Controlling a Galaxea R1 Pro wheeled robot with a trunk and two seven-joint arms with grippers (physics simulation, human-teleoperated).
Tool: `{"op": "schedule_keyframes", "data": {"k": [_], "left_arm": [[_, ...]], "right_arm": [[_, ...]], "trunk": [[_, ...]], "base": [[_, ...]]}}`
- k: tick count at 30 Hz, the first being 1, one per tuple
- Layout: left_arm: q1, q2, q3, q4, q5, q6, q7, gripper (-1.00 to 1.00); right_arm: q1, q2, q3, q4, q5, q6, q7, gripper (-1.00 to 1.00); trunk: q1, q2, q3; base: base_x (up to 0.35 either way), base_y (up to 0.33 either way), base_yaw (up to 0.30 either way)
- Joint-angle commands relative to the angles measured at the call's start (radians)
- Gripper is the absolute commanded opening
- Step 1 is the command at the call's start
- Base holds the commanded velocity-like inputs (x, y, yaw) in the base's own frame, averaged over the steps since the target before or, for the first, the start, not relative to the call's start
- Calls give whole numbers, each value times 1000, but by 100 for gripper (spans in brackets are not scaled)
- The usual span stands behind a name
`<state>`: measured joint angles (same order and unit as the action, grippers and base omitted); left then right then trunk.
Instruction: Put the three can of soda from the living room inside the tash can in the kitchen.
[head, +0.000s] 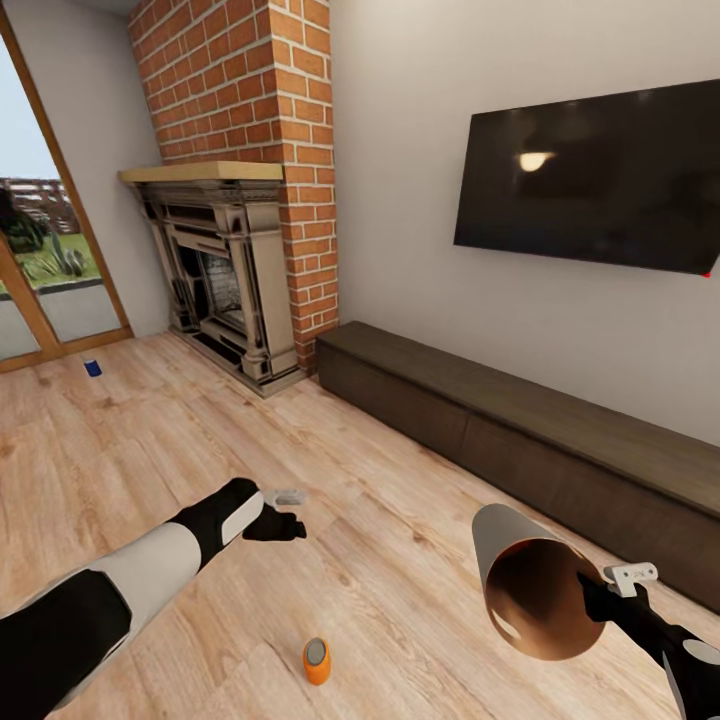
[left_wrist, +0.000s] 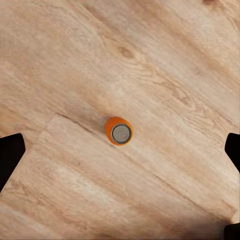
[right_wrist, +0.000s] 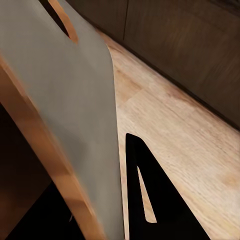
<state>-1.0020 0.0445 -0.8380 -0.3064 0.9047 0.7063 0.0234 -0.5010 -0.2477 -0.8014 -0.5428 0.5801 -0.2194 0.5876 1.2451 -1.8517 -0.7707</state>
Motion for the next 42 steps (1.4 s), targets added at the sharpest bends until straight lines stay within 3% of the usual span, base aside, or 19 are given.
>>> {"op": "schedule_keyframes", "data": {"k": [1,5,9,15,19,25,27,28,30,32,33,35,42], "left_arm": [[2,1,0,0,0,-11,-2,100],[12,0,-1,3,1,-96,-7,100],[13,0,0,3,2,-104,-9,100],[14,-1,0,3,2,-43,-7,100],[14,0,0,4,2,-22,-7,100],[14,0,1,4,2,-11,-8,100],[14,0,1,4,2,-10,-9,100],[14,-1,0,3,2,-9,-9,100],[14,-1,-1,3,2,-9,-11,100],[14,-1,-1,3,2,-8,-14,100],[14,-2,-1,3,2,-8,-14,100],[14,-3,-1,2,2,-8,-13,100],[14,-3,-1,2,2,-9,-13,100]], "right_arm": [[-1,0,-2,-2,-13,2,6,-100],[-1,1,-1,-1,-13,4,7,-100],[-1,1,8,-3,-13,11,9,-100],[-8,-1,33,-9,-14,162,6,-100],[-13,0,69,-9,-15,210,2,-100],[-66,-4,107,-16,-15,359,2,-100],[-97,-7,122,-20,-14,422,3,-100],[-133,-10,145,-32,-13,508,5,-100],[-168,-13,176,-48,-13,601,7,-100],[-221,-14,236,-61,-13,756,9,-100],[-233,-14,251,-63,-13,786,10,-100],[-279,-14,317,-65,-14,902,10,-100],[-368,-8,407,-65,-17,1076,9,-100]], "trunk": [[0,0,0],[0,0,0],[0,0,0],[0,0,0],[0,0,0],[0,0,0],[0,0,0],[0,0,0],[0,0,0],[0,0,0],[0,0,0],[0,0,0],[11,-21,-9]], "base": [[4,0,0],[1,0,0],[0,0,0],[0,0,0],[0,0,0],[0,0,0],[0,0,0],[0,0,0],[0,0,0],[0,0,0],[0,0,0],[0,0,0],[0,0,0]]}}
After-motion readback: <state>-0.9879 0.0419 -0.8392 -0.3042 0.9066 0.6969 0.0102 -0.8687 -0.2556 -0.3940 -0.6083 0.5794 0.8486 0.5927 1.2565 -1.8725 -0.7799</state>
